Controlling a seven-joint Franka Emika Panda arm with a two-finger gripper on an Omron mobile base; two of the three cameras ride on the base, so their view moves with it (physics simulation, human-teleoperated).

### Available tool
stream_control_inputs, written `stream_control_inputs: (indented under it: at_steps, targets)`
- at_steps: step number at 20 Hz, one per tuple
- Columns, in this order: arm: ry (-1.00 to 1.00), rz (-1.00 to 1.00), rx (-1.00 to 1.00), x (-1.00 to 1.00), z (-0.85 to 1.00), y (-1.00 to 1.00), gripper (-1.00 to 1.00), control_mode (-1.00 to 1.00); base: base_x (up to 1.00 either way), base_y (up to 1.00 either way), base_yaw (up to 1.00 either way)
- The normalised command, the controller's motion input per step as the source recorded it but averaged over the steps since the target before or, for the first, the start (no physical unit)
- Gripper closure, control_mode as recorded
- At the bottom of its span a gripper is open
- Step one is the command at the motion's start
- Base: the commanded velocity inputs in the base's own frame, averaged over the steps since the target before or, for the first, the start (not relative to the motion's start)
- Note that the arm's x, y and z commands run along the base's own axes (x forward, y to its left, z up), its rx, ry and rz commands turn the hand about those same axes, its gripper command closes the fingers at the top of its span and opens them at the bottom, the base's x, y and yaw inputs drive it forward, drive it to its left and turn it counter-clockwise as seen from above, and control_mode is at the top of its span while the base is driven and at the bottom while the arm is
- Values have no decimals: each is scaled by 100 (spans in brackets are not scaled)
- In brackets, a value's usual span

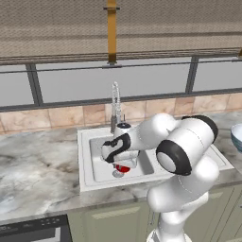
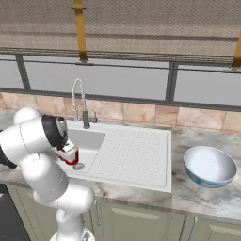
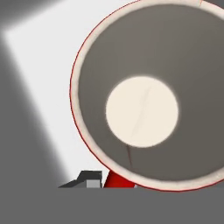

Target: Pick the mug and place it in the sink. Pick the bowl and place it in the open cabinet and then close the cabinet.

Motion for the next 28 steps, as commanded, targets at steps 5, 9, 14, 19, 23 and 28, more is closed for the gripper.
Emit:
stream_control_inputs:
  at_steps: [5,9,14,19,23,28]
  targets:
    - [-1,0,0,19,-30,-5,100,-100,0,0,0]
    - [-3,0,0,22,-29,0,100,-100,0,0,0]
    - [-3,0,0,26,-31,0,100,-100,0,0,0]
    - [-6,0,0,30,-32,0,100,-100,0,0,0]
    - [-2,0,0,38,-21,0,100,-100,0,0,0]
    - [-1,0,0,34,-16,0,100,-100,0,0,0]
